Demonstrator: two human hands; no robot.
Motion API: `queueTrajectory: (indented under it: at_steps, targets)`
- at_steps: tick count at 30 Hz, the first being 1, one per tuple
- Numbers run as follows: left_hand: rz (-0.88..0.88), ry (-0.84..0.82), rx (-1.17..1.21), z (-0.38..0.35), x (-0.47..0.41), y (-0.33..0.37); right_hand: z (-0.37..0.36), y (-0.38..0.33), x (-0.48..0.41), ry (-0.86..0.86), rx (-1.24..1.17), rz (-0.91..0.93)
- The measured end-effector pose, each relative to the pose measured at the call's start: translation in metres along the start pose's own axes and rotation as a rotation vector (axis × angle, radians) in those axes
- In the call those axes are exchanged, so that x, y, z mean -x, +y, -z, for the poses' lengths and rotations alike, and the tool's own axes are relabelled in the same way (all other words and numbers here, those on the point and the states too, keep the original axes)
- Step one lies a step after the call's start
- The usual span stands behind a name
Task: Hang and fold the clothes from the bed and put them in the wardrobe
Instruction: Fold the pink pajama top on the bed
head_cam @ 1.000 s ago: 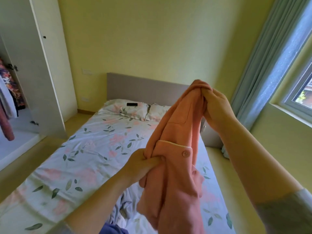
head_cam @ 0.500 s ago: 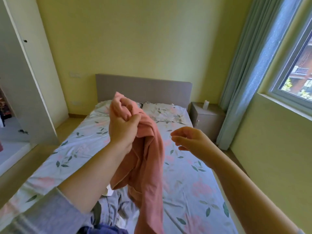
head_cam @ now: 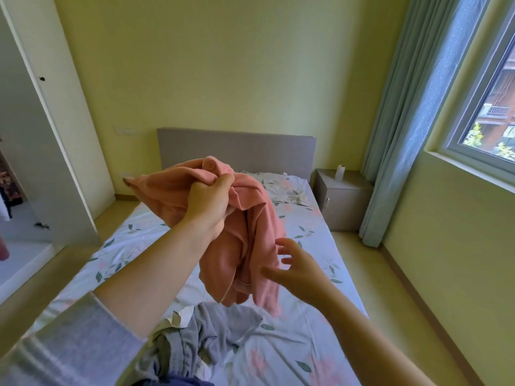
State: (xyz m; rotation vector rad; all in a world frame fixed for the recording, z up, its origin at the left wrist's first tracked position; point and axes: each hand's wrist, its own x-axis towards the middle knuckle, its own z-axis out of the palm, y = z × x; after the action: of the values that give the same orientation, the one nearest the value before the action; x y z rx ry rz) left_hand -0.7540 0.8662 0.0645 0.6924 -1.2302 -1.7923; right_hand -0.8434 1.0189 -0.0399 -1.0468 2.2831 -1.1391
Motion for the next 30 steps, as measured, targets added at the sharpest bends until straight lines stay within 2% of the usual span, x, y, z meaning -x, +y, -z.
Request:
queueTrajectory:
  at_steps: [4,7,8,11,12,14,16,18,25,28,30]
  targets:
    - [-0.013,-0.014,-0.005,0.002,-0.001,0.005,-0.007,-0.007,-0.011,0.220,0.100,0.123]
    - [-0.047,-0.037,-0.036,0.009,-0.005,0.008,0.007,-0.009,-0.022,0.212,0.116,0.140]
    - [-0.062,-0.050,-0.066,0.012,-0.008,0.009,0.012,-0.009,-0.025,0.196,0.024,0.119]
    - [-0.083,-0.180,-0.196,0.024,-0.013,0.004,0.032,-0.019,-0.028,0.154,-0.560,0.024]
    - [-0.075,-0.238,-0.227,0.028,-0.012,-0.001,0.039,-0.023,-0.030,0.150,-0.668,0.031]
    - [-0.080,-0.299,-0.335,0.038,-0.008,-0.014,0.048,-0.034,-0.036,0.157,-0.612,0.073]
    - [-0.115,-0.277,-0.481,0.052,-0.004,-0.027,0.047,-0.045,-0.040,0.150,-0.539,0.106]
    - [-0.079,-0.260,-0.551,0.067,0.003,-0.040,0.044,-0.053,-0.043,0.127,-0.544,0.112]
    - [0.202,-0.298,-0.580,0.103,0.029,-0.095,0.068,-0.054,-0.050,0.164,-0.777,0.186]
    - [0.242,-0.316,-0.515,0.100,0.029,-0.099,0.074,-0.048,-0.050,0.153,-0.806,0.157]
    - [0.197,-0.378,-0.541,0.095,0.029,-0.099,0.078,-0.048,-0.052,0.175,-0.835,0.137]
